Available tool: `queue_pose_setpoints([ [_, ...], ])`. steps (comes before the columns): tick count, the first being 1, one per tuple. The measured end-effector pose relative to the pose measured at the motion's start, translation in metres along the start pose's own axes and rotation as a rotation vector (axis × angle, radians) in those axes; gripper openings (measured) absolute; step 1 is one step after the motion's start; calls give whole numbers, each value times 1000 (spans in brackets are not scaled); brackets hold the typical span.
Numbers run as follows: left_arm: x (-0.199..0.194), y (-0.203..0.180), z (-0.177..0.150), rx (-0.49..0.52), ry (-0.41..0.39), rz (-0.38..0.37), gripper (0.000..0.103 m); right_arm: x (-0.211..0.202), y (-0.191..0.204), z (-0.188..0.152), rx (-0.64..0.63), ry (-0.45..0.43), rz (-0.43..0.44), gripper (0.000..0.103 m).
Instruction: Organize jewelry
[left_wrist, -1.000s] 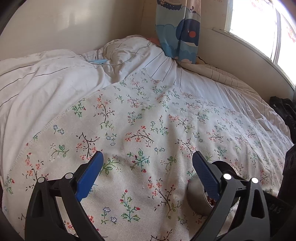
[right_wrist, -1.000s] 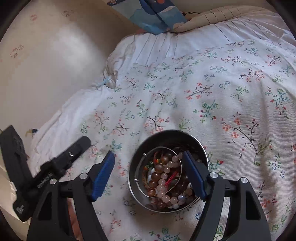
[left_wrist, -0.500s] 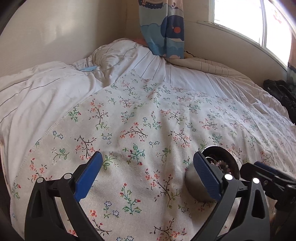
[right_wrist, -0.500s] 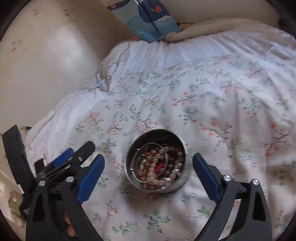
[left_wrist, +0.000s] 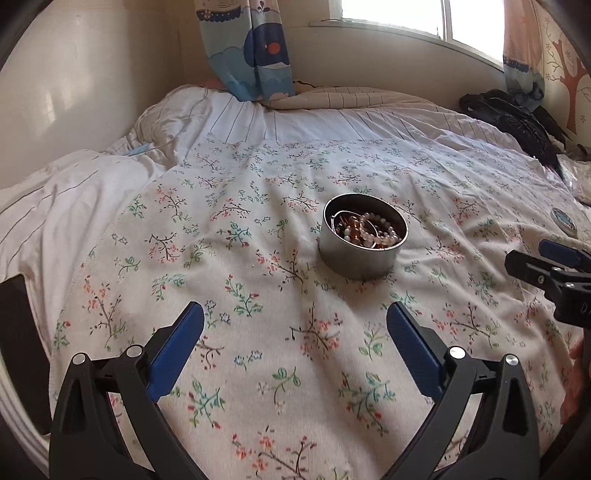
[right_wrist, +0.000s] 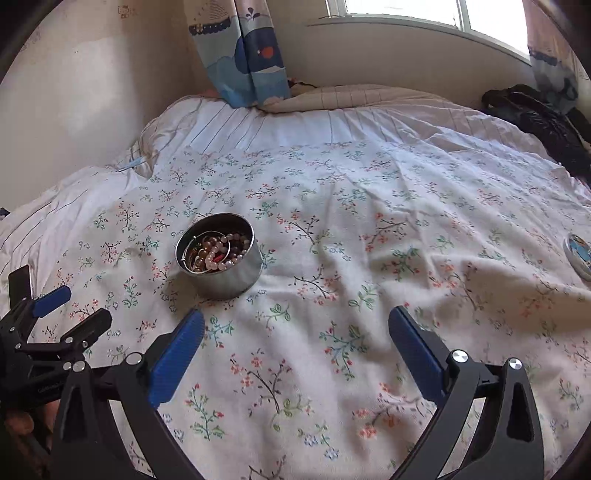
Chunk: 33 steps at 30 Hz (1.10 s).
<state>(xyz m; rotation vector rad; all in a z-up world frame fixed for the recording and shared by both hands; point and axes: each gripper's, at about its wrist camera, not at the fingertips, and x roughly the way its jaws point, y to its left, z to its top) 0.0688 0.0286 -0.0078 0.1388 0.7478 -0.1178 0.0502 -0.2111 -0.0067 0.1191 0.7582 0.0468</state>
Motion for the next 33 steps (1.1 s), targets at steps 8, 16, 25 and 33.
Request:
queue_pose_setpoints([
  [8, -54, -12, -28, 36, -58, -12, 95, -73, -28, -31, 94, -114, -43, 96],
  [16, -67, -8, -32, -22, -89, 2, 95, -81, -13, -37, 46, -93, -90, 96],
  [25, -68, -10, -38, -18, -65, -20, 95, -92, -14, -45, 66, -114, -115, 96],
  [33, -75, -12, -44, -21, -66, -45, 95, -96, -20, -47, 98, -112, -109, 96],
])
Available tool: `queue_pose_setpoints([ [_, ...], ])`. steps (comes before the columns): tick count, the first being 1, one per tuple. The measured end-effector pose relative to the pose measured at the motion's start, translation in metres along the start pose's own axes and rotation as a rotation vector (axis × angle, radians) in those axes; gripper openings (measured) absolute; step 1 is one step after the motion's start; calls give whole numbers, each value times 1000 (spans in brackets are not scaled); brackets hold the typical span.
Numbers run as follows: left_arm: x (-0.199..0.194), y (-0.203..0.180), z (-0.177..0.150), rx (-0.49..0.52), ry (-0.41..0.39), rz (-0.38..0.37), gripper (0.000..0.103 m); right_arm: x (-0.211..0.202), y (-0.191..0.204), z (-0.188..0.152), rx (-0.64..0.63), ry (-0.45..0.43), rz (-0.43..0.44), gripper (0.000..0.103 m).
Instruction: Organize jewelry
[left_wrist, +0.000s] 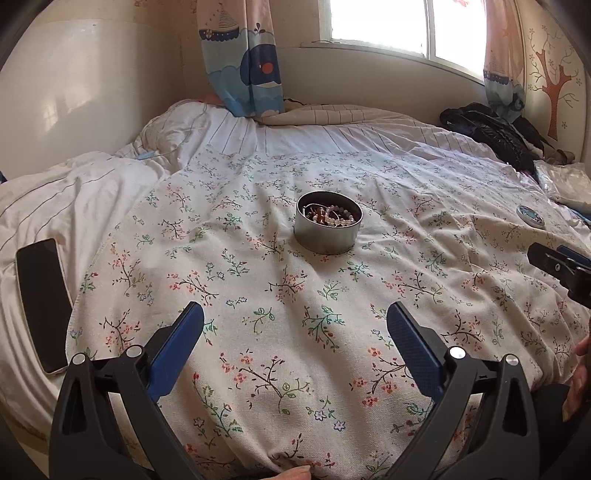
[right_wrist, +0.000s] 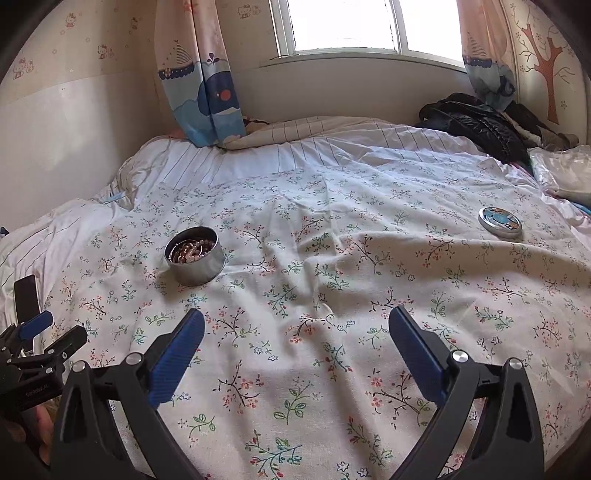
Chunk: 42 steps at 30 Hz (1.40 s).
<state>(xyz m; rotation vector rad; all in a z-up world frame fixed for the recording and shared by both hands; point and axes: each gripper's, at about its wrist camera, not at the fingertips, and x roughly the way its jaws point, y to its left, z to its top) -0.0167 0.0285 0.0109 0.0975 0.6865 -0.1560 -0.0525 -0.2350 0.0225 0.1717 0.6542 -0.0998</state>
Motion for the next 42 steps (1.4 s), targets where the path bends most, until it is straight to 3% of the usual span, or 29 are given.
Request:
queue_pose_setpoints([
  [42, 1, 1, -2, -13, -2, 4, 95, 5, -3, -3, -8, 35, 0, 96],
])
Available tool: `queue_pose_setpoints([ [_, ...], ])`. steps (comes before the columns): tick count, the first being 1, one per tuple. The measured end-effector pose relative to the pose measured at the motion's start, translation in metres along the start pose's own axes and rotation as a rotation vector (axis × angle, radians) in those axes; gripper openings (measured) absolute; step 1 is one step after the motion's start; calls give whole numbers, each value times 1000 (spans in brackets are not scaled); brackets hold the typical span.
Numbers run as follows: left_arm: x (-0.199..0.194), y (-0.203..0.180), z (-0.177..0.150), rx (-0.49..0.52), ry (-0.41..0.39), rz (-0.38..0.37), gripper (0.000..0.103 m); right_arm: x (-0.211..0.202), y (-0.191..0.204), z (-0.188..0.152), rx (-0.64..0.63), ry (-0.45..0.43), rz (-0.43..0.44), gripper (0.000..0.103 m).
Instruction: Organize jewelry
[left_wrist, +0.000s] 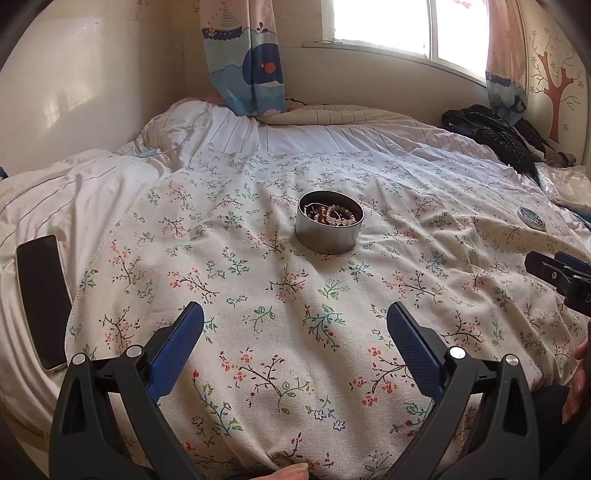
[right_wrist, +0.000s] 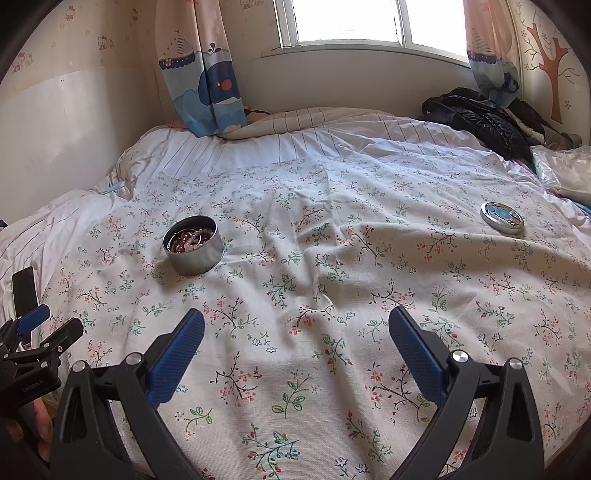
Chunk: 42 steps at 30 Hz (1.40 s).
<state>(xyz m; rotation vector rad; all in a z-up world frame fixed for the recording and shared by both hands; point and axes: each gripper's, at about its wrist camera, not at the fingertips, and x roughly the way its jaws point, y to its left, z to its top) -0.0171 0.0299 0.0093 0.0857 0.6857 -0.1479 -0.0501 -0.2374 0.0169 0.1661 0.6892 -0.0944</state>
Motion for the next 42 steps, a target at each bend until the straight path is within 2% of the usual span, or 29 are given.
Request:
queue_pose_setpoints([
  [42, 3, 1, -2, -1, 4, 6, 95, 4, -2, 0, -6, 15, -3, 96],
])
